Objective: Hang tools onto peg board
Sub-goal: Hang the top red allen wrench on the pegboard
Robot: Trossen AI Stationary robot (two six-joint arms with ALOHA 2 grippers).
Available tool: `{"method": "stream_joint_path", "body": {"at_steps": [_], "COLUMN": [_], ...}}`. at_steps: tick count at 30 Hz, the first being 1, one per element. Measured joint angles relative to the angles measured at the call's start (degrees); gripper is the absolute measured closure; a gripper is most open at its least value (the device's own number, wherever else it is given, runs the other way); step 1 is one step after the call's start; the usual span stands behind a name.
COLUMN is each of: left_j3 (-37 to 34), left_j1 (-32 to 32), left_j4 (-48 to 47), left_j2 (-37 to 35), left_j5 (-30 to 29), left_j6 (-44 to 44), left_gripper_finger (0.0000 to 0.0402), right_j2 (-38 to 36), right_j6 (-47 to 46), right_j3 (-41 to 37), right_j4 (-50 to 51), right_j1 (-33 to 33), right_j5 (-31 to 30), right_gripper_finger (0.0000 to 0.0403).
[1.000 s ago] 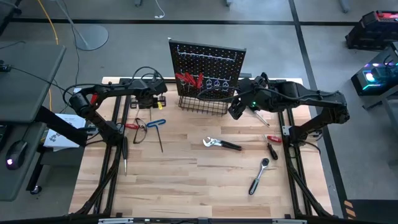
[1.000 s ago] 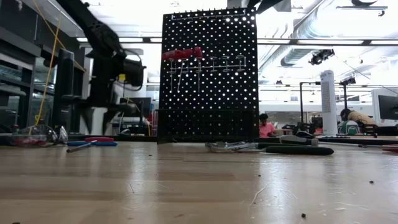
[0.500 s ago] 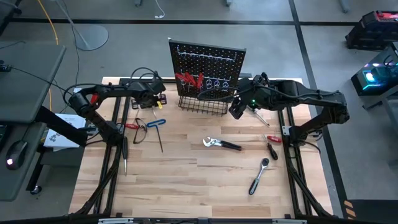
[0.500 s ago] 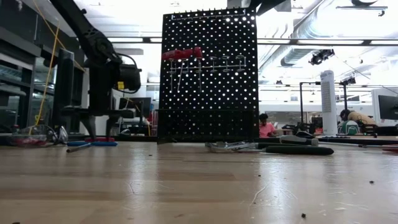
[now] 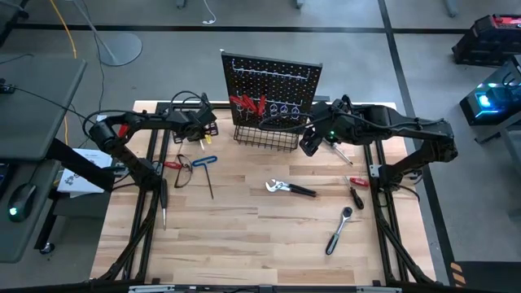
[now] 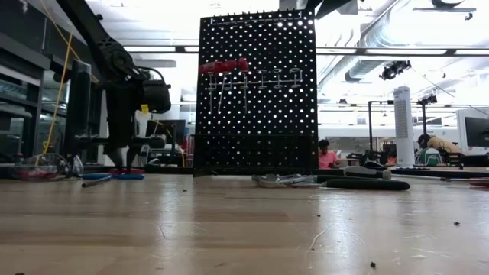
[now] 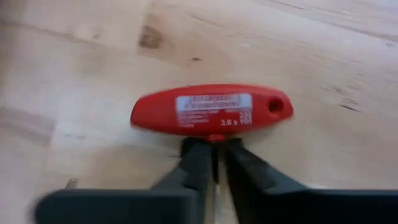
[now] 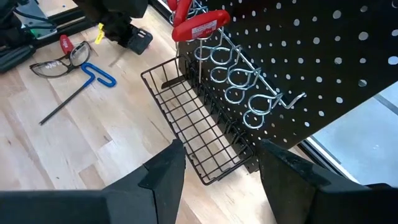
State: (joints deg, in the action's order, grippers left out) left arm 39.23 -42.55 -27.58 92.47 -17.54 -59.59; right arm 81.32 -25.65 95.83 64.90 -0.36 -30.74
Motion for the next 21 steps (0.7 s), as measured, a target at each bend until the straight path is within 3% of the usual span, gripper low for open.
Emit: {"method": "stream_joint_path", "body": {"at_steps": [6,14,18,21], "left_j3": [-0.81,-0.82,-0.73,-0.71], "left_j1": [1.59,7.51,12.16,16.93], "left_j4": [1.04,-1.59,-1.12,1.50], "left_j2": [-4.74,-20.75,-30.83,-38.01], "left_j5": [1.52,4.86,11.84,19.75], "left_j6": [3.17,14.03,21.69,25.59], "left_gripper_finger": [0.0399,0.0401,0.0401,0.0401], "right_j2": [0.00,-0.12,-0.72,-0.81], "right_j6": [0.17,2.42,4.45,8.00], "right_j3": [0.00,0.00,0.00,0.00], "right_j4": [0.01,0.63,0.61,0.05], "right_j1": [0.00,0.02,0.02,0.02], "right_j5": [1.05,2.12,2.94,6.76], "right_gripper_finger": [0.0213,0.0213,0.0213,0.0213]}}
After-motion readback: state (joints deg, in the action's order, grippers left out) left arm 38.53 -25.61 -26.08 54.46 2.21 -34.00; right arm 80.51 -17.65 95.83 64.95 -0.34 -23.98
